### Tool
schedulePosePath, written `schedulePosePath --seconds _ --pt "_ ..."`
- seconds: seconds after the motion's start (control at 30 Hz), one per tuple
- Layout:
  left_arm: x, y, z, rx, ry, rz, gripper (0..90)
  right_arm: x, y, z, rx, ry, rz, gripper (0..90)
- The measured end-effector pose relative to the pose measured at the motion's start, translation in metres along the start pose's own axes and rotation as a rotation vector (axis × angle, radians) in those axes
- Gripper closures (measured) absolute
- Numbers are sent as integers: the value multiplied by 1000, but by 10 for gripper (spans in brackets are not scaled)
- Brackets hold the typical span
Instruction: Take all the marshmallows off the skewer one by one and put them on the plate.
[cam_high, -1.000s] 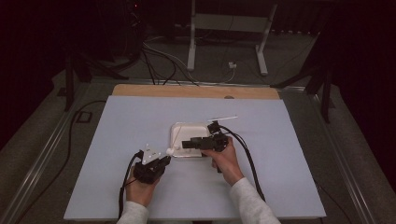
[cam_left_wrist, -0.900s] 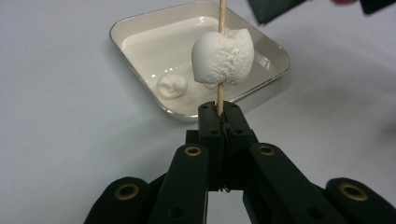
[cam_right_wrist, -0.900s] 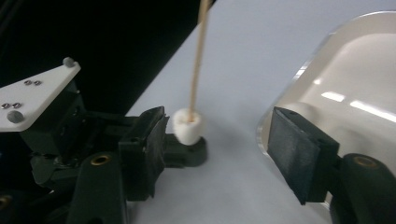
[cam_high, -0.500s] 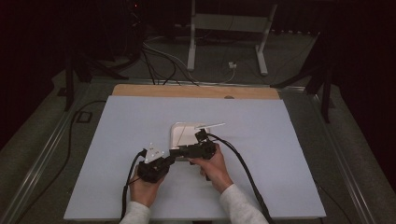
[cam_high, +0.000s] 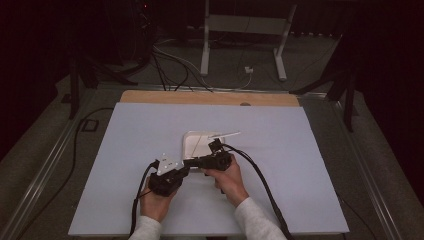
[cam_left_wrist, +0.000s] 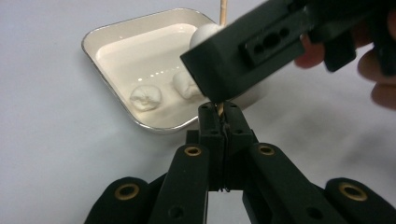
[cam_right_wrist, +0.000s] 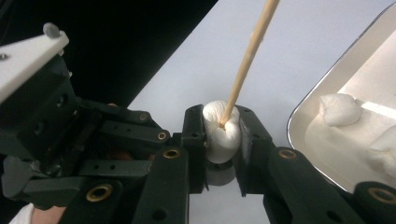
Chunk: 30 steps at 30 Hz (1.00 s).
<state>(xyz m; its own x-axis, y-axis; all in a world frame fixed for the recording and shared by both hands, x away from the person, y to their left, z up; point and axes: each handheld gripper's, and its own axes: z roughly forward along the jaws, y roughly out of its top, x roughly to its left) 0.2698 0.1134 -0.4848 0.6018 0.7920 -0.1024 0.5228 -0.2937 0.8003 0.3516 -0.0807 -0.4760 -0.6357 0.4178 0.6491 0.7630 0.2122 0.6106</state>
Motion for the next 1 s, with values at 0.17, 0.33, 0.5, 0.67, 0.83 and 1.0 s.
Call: schedulePosePath --seconds 0.17,0.33,0.5,0.67,0.83,1.0 --pt "-2 0 1 15 20 35 900 -2 3 -4 -7 -3 16 780" --pt "-4 -1 1 21 28 63 900 -6 10 -19 -47 5 45 783" --pt "-5 -2 1 24 26 81 900 -8 15 -30 -65 -2 44 783" --pt "-6 -2 2 26 27 91 900 -11 20 -38 -77 -9 41 783" --pt "-7 -3 2 35 33 110 900 -14 25 -46 -91 -12 52 783" --pt "-7 -3 1 27 24 119 900 -18 30 -56 -117 -9 67 783"
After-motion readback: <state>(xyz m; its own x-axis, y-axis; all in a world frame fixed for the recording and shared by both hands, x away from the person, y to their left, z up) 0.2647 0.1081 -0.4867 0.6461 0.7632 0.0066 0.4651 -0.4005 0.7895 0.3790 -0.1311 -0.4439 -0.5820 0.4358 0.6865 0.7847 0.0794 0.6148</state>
